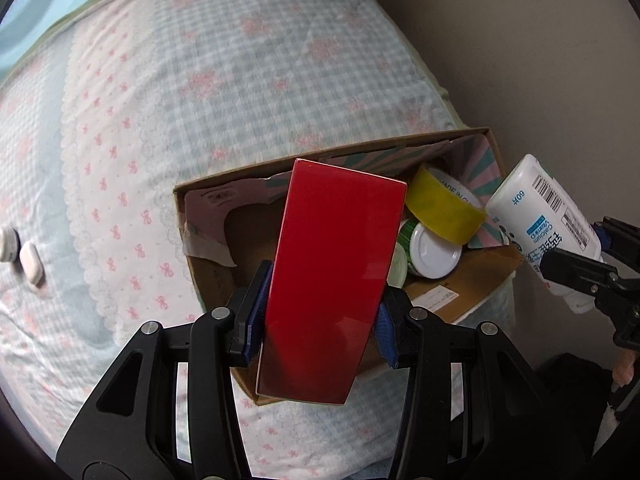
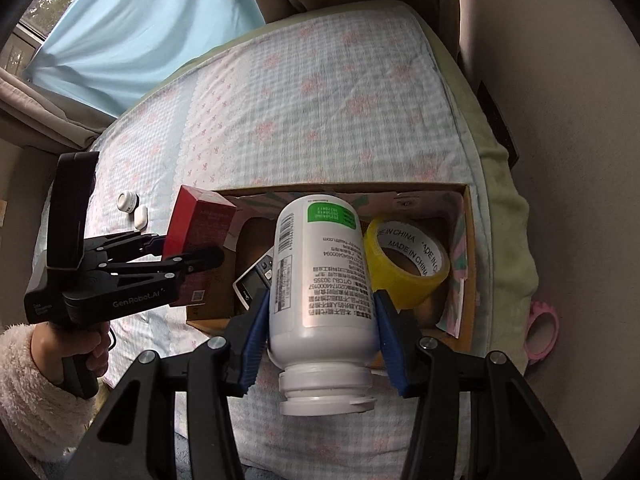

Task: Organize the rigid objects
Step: 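Lower the red box and bottle into the box and open both tools, then withdraw both tools from the box toward the white jar and earbud case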

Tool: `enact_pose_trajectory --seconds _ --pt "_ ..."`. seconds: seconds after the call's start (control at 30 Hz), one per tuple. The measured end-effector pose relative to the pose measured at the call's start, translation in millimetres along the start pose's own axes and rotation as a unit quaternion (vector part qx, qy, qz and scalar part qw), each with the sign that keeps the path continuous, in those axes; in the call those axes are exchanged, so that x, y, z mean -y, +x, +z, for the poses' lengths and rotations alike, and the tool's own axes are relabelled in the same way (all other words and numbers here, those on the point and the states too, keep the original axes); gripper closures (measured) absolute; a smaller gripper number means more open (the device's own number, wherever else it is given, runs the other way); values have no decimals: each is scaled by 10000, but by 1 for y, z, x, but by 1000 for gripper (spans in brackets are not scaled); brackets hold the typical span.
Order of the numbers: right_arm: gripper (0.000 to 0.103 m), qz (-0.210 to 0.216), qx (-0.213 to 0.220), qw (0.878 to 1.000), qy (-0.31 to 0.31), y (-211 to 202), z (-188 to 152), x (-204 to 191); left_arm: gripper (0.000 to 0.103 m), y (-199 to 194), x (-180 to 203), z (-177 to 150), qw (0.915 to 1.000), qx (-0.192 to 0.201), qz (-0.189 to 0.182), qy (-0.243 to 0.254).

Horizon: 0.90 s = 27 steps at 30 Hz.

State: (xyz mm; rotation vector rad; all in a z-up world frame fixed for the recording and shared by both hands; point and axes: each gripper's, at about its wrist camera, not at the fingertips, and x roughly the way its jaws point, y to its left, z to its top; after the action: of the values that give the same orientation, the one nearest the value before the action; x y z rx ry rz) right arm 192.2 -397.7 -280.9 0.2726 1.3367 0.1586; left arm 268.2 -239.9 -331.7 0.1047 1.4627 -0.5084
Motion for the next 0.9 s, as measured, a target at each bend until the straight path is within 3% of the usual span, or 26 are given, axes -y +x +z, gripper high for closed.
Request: enact_pose_trajectory --seconds 0.23,0.5,0.53,0.57,0.6,0.63,0.67,0.7,0.9 --pt "56 -108 -148 9998 84 56 1 -4 62 51 -4 11 9993 -329 192 5" --pt "55 -588 -312 9977 118 89 -1 -12 61 73 -3 13 9964 -568 619 91" --pt "53 -584 -263 9979 112 87 -1 -12 56 70 -2 14 9960 -537 703 130" --pt "40 -587 -194 9980 115 83 0 -11 32 64 -1 14 9962 -469 711 183" --pt "17 -589 -129 9981 116 79 0 -11 11 57 0 14 9964 -374 725 231" --pt "13 -579 -80 9982 114 73 0 -9 0 48 -1 13 9958 -210 861 229" --pt "4 -657 60 9977 132 67 -1 -5 0 40 -2 11 9963 -138 821 219" --pt "0 -605 169 9978 209 61 -3 0 0 33 -5 10 9971 -111 732 157" --pt "0 -524 236 9965 615 47 -8 20 0 10 -20 -1 9962 -42 869 -100"
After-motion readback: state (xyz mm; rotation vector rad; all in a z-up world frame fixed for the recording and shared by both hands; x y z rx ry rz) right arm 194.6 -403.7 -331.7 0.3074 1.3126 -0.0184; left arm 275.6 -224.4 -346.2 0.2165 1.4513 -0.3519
